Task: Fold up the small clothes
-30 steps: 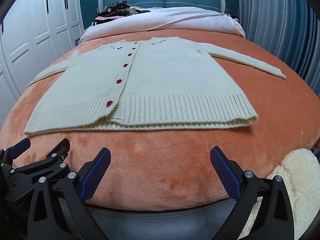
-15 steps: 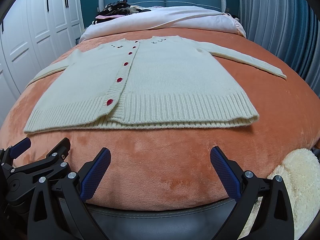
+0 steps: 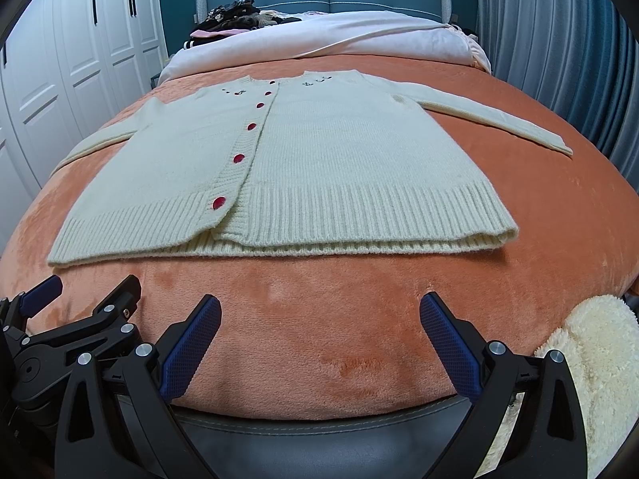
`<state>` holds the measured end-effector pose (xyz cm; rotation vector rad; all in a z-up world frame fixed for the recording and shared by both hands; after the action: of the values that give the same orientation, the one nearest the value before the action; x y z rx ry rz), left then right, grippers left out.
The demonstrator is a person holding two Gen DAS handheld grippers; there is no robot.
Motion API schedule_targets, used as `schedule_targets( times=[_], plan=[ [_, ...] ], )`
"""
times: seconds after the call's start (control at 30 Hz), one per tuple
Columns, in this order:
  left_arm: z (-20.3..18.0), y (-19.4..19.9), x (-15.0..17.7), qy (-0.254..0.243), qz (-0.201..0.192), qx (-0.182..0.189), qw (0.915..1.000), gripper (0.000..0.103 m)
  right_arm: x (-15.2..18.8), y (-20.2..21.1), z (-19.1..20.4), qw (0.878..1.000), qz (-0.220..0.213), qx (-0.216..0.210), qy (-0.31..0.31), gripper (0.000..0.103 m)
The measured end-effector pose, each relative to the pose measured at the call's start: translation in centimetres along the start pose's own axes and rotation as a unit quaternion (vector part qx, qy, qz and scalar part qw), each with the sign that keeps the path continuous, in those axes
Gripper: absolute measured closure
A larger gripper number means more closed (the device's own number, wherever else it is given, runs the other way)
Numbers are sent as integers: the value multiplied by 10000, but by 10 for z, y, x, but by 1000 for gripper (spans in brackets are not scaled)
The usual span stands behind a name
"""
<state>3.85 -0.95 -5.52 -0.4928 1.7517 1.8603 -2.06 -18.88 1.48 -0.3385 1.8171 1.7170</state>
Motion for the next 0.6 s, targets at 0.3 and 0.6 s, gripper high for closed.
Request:
schedule_targets(
  times=[0.3, 0.6],
  plan=[
    [31, 3, -19, 610, -15, 170, 9980, 5, -44, -14, -78, 9899, 72, -562, -1299, 5],
    [62, -2, -81, 1193, -139, 254, 9924, 5, -168, -69, -315, 9466, -245, 603, -3158, 5]
  ],
)
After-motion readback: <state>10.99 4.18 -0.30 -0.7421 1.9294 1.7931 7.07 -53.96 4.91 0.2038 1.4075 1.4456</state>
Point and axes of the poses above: each gripper's, at about its wrist camera, not at the fingertips, and y roughly against the way its jaws point, z to its left, x to its underside, the point moved 6 cm from there along -y, roughly the way its jaws point, and after that the axes turned 6 degrees about z, right-handed, at the moved point
